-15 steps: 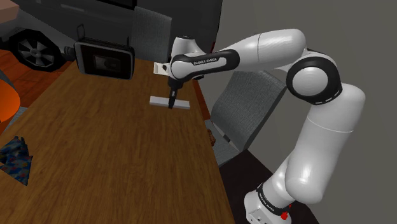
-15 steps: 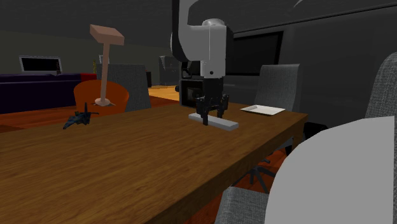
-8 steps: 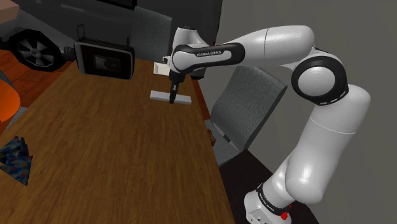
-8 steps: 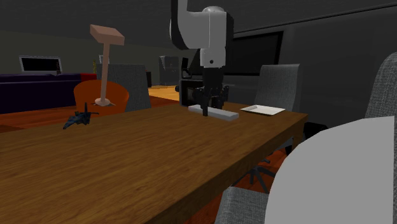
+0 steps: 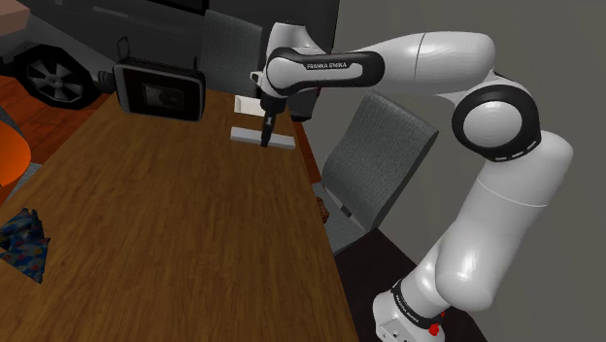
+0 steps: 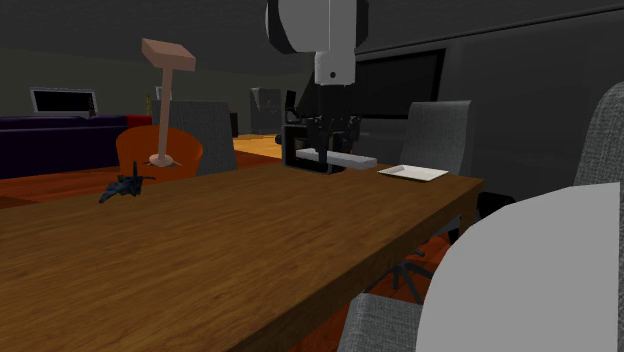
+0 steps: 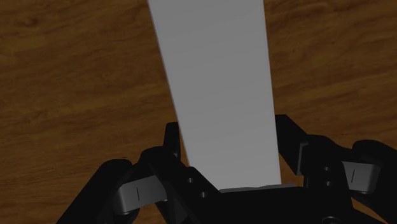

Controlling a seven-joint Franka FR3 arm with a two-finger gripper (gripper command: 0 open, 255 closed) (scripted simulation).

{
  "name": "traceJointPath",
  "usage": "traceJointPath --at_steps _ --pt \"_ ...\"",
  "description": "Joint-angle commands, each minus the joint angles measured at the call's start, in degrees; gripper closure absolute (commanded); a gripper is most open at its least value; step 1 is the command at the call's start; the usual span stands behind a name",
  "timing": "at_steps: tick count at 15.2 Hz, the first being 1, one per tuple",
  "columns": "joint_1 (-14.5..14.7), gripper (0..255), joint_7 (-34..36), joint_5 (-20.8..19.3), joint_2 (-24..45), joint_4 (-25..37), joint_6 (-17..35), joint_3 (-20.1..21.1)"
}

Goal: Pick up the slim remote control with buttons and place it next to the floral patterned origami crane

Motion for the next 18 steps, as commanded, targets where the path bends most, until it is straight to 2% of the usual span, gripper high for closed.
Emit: traceJointPath --at_steps 1,10,18 --pt "0.0 255 -0.1 0.0 -0.4 1.1 -1.5 0.0" --pt "0.0 255 -0.2 0.1 -1.3 6.4 -7.7 0.0" --pt "6.2 255 10.0 -0.9 -1.5 6.2 -7.9 3.9"
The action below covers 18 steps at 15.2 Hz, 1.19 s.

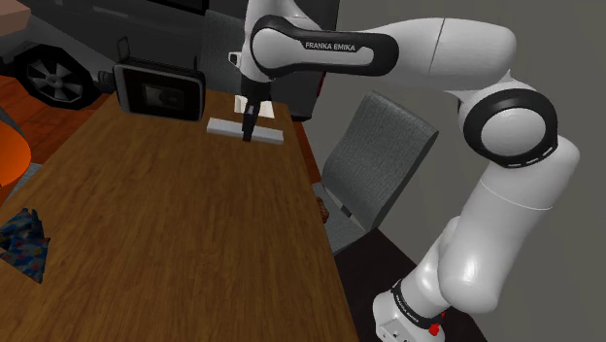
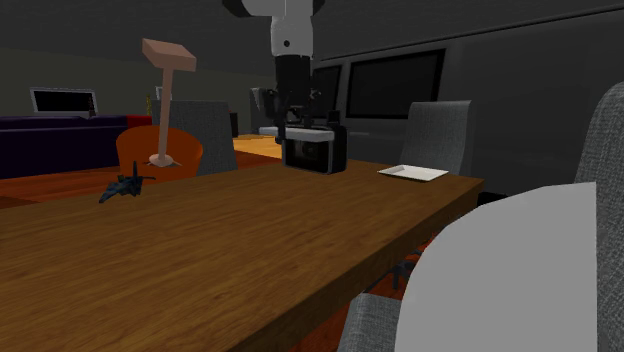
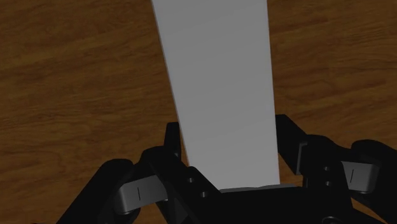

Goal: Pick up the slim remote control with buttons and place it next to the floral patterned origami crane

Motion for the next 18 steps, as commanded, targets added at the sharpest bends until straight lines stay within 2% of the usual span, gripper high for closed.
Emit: traceJointPath --at_steps 1,10,18 --pt "1.5 255 2.6 -0.3 0.2 0.1 0.1 1.0" --pt "8.9 255 14.0 -2.0 4.7 6.3 -2.0 5.0" --pt "16.4 255 23.5 -4.4 12.9 18.1 -6.2 7.6"
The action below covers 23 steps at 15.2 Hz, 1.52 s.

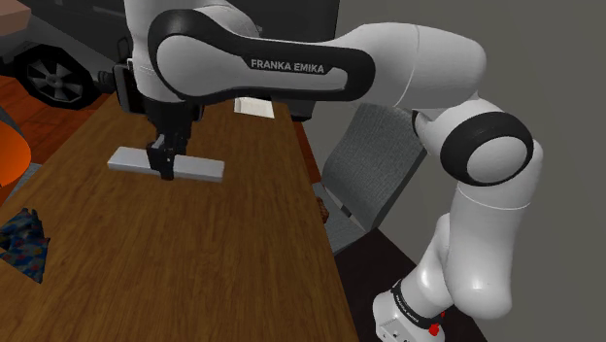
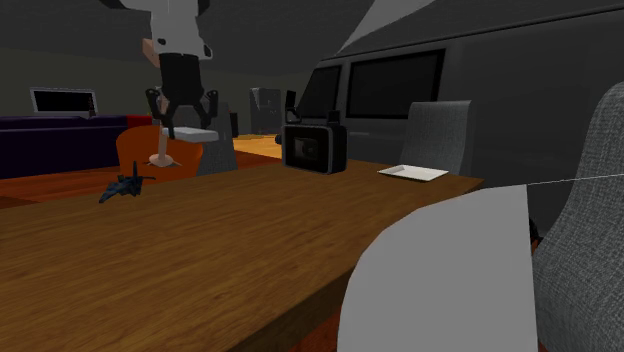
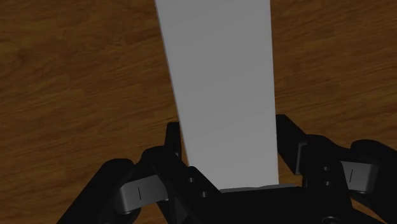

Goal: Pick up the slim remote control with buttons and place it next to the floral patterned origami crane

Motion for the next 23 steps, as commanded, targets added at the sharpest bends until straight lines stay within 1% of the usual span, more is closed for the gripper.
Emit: traceJointPath --at_steps 1,4,6,8,9,12,15,23 --pt "2.0 255 2.3 -0.8 2.9 4.2 -1.4 0.5" --pt "5.4 255 5.4 -1.9 7.6 11.5 -4.2 1.0" --pt "7.9 255 7.2 -2.7 11.5 17.7 -6.6 1.1" --pt "10.7 255 8.9 -3.6 16.4 26.0 -9.9 1.2" --pt "12.8 255 9.6 -4.2 20.7 33.3 -13.0 1.0" --pt "12.1 255 9.9 -4.0 18.9 27.8 -9.4 1.1" --pt "11.5 255 10.2 -3.9 17.8 23.6 -6.3 1.2" --pt "10.7 255 10.7 -3.9 16.7 15.5 0.7 1.2"
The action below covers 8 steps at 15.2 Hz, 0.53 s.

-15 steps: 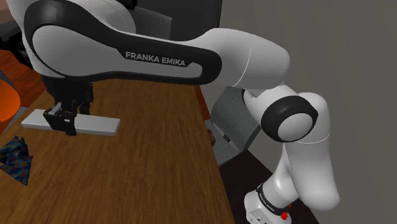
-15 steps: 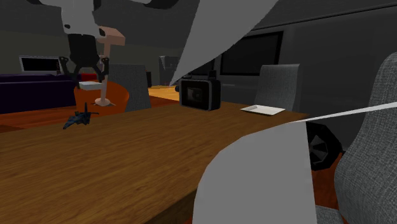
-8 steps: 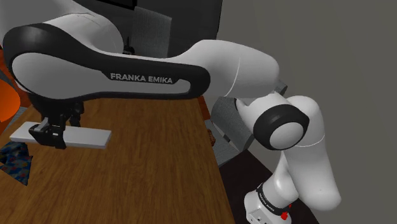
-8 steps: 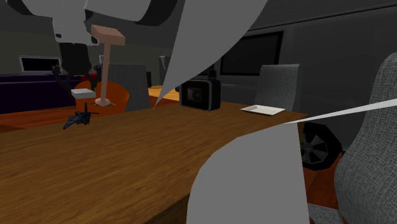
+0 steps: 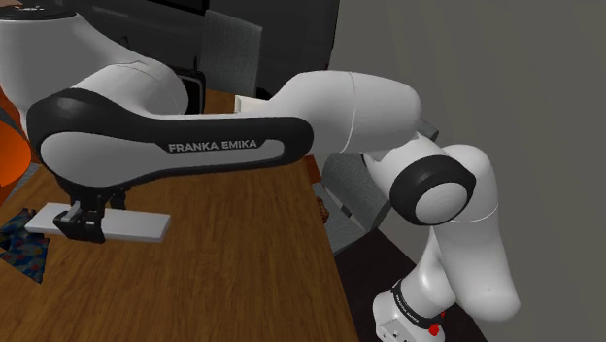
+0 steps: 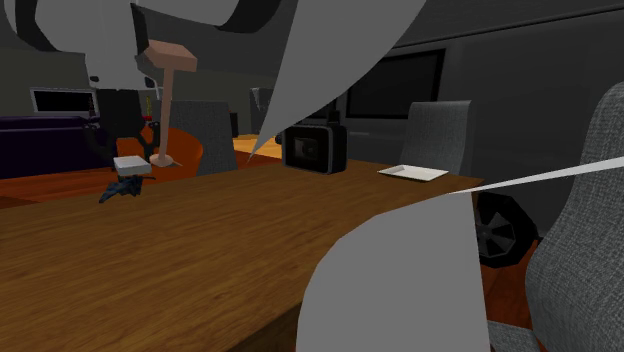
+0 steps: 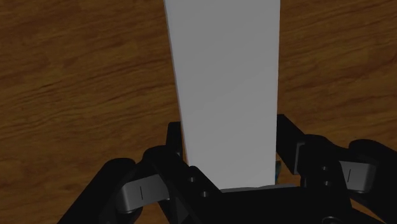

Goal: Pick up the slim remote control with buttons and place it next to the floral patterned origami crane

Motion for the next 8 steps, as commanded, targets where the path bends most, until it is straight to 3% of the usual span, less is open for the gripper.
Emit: traceJointPath --at_steps 1,8 --pt "-0.3 255 0.0 0.0 -0.2 -2.1 1.9 0.0" --pt "-0.7 255 0.4 -0.2 0.2 -6.7 7.0 -0.1"
